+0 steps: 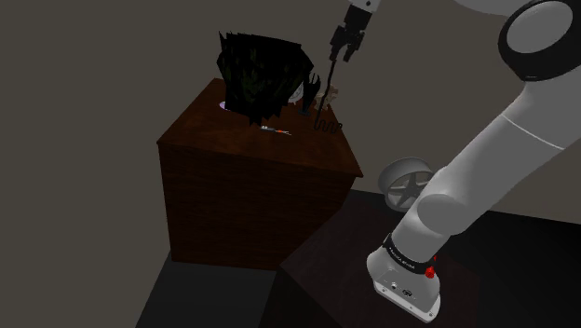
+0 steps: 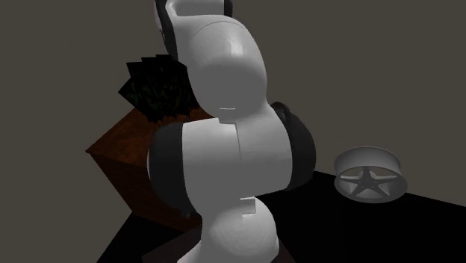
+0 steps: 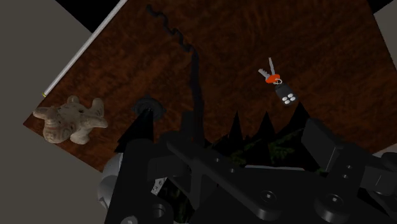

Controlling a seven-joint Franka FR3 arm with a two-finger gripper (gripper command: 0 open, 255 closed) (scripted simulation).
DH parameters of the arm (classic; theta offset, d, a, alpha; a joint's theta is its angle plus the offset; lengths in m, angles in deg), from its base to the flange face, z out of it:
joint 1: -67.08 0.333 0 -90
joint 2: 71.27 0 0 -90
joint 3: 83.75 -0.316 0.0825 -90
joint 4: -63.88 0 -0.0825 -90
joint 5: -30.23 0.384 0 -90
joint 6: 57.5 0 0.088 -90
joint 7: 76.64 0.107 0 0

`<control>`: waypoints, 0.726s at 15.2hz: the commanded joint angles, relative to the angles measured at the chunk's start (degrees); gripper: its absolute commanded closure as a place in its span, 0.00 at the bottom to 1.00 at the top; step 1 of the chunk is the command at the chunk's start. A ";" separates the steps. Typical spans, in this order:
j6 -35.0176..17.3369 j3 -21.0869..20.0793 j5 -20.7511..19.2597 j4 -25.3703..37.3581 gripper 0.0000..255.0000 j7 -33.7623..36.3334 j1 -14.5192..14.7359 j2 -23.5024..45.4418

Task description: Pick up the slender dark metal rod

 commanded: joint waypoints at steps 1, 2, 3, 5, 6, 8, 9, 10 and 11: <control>-0.09 1.50 1.97 4.01 0.00 -2.38 -0.53 3.96; 0.23 2.26 3.19 6.65 0.00 -3.64 -0.94 6.28; 0.66 2.99 4.49 9.43 0.00 -4.90 -1.43 8.67; -0.04 3.05 4.81 9.20 0.00 -5.26 -1.67 9.13; -0.89 3.00 4.72 8.13 0.00 -5.26 -1.63 8.89; -2.55 2.94 4.56 6.05 0.00 -5.27 -1.57 8.44; -3.37 2.91 4.50 5.05 0.00 -5.28 -1.54 8.24; -4.19 2.88 4.44 4.06 0.00 -5.30 -1.52 8.06; -5.46 2.84 4.36 2.56 0.00 -5.33 -1.49 7.81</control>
